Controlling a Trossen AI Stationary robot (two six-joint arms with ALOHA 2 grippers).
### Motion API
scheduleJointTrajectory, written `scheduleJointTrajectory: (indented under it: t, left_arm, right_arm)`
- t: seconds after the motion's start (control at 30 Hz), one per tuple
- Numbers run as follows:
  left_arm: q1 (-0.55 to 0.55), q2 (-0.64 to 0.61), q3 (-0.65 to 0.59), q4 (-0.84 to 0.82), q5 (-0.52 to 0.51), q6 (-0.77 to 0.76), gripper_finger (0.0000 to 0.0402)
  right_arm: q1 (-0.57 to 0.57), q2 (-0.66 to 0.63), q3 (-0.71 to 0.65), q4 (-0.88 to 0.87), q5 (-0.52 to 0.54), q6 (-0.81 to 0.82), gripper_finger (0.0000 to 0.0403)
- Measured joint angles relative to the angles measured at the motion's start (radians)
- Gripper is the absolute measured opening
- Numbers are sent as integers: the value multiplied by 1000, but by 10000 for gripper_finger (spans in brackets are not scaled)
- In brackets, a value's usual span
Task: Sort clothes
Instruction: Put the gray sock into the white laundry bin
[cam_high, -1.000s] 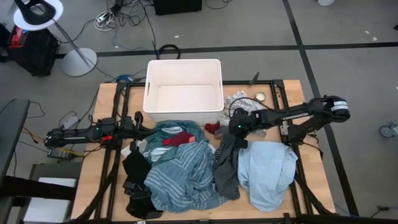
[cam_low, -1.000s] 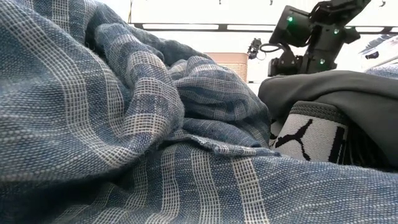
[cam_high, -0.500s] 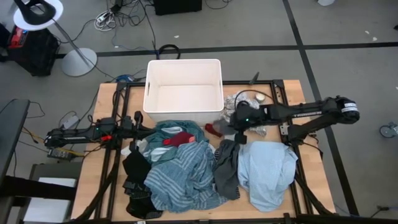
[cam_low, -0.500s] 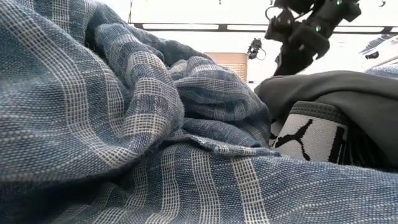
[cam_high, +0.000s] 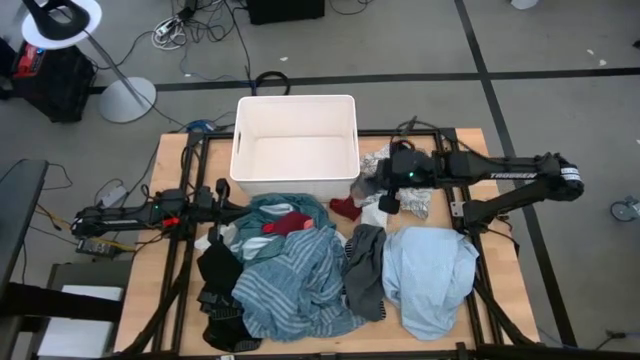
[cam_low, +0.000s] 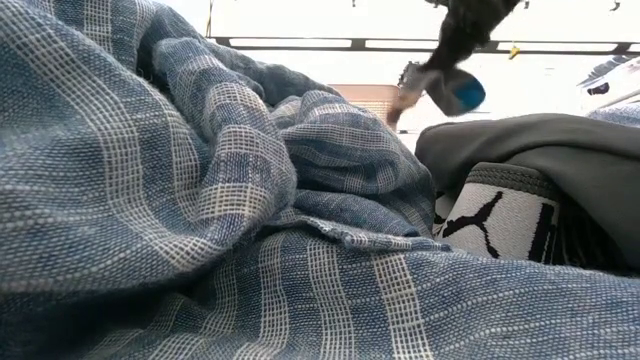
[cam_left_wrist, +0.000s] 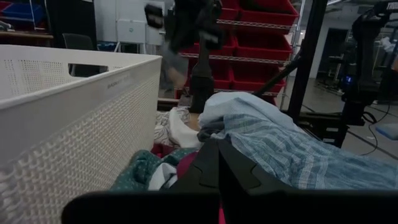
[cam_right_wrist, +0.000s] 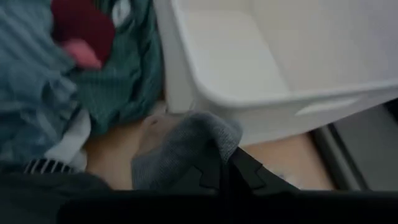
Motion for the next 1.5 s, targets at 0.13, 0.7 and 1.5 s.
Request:
scheduleJointTrajectory:
  t: [0.13,0.7,1.5]
  left_arm:
    - [0,0,0,0,0,0,0]
    - [0,0,0,0,0,0,0]
    - [0,0,0,1,0,0,0]
  right_arm:
    - [0,0,109,-18,11,-44,1]
    - [-163,206,176,487,-142,-208,2]
    - [-204,360,237,581,-128,-115,129]
